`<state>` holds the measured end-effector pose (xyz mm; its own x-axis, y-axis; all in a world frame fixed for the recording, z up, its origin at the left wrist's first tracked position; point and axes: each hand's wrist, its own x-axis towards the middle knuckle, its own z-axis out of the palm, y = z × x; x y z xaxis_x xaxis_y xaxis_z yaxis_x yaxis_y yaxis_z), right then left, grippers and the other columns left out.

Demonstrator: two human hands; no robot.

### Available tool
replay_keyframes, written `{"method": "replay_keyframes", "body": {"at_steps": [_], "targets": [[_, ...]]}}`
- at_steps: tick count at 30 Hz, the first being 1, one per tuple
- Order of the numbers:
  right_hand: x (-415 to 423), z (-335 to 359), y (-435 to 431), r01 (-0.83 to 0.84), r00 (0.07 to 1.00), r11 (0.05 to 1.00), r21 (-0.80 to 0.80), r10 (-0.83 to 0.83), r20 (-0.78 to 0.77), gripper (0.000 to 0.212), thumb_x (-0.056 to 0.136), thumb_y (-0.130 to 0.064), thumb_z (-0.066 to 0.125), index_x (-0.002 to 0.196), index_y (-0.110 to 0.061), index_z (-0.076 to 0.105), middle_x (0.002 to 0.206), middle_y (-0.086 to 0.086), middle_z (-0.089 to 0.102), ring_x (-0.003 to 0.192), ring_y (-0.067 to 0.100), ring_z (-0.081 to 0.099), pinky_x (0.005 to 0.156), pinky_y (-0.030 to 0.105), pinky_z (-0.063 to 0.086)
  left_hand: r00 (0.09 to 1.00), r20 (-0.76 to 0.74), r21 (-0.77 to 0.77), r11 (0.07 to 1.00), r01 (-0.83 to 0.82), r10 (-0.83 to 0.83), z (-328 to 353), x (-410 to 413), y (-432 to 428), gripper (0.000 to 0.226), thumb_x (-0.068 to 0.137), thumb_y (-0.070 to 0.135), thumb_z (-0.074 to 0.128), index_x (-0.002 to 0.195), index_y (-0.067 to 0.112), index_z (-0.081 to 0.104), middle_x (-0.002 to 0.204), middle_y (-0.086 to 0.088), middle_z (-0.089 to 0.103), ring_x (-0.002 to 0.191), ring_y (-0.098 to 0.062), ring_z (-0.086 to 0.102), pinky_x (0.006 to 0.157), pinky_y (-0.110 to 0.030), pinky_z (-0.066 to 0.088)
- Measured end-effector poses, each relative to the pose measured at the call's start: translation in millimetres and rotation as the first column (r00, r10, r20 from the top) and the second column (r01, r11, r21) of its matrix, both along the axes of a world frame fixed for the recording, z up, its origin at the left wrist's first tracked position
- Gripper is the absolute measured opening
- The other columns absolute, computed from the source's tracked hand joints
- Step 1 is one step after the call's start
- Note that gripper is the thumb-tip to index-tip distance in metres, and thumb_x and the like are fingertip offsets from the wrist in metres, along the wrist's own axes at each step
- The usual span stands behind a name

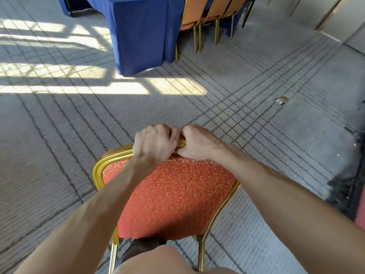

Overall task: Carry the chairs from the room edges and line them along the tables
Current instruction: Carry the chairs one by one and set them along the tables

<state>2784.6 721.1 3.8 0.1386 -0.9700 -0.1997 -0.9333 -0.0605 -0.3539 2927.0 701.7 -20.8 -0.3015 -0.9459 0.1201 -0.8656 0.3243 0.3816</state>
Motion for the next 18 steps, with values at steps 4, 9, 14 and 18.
{"method": "replay_keyframes", "body": {"at_steps": [4, 9, 14, 18], "targets": [[-8, 9, -56, -0.012, 1.000, 0.999, 0.041, 0.012, -0.011, 0.034, 0.080, -0.048, 0.068, 0.092, -0.017, 0.063, 0.083, 0.001, 0.066, 0.078, 0.024, 0.065, 0.066, 0.031, 0.047, 0.999, -0.012, 0.027, 0.999, 0.046, -0.045, 6, -7, -58, 0.044, 0.098, 0.045, 0.029, 0.072, 0.019, 0.052, 0.096, -0.014, 0.070, 0.092, -0.036, 0.063, 0.069, -0.036, 0.036], [-16, 40, -116, -0.057, 0.997, 0.996, -0.062, 0.053, -0.063, 0.034, 0.082, -0.051, 0.066, 0.084, -0.019, 0.054, 0.075, -0.003, 0.056, 0.067, 0.022, 0.056, 0.063, 0.032, 0.041, 0.997, -0.079, -0.002, 1.000, 0.001, -0.001, 36, -15, -123, 0.046, 0.097, 0.046, 0.033, 0.070, 0.017, 0.055, 0.094, -0.017, 0.069, 0.090, -0.038, 0.062, 0.069, -0.036, 0.034], [-31, 44, -146, -0.136, 0.983, 0.986, -0.101, 0.122, -0.137, 0.027, 0.086, -0.044, 0.062, 0.080, -0.020, 0.049, 0.068, -0.006, 0.050, 0.066, 0.021, 0.055, 0.063, 0.030, 0.038, 0.993, -0.115, 0.021, 1.000, -0.013, 0.015, 38, -30, -157, 0.048, 0.095, 0.046, 0.035, 0.064, 0.015, 0.055, 0.085, -0.014, 0.069, 0.082, -0.035, 0.062, 0.066, -0.035, 0.036], [-47, 20, -168, -0.207, 0.963, 0.976, -0.067, 0.191, -0.191, 0.023, 0.085, -0.039, 0.059, 0.077, -0.019, 0.051, 0.065, -0.007, 0.049, 0.067, 0.022, 0.055, 0.064, 0.030, 0.038, 0.999, -0.039, 0.022, 0.999, 0.026, -0.025, 18, -45, -176, 0.046, 0.097, 0.042, 0.038, 0.063, 0.014, 0.052, 0.085, -0.014, 0.069, 0.086, -0.037, 0.062, 0.064, -0.034, 0.033]]}}
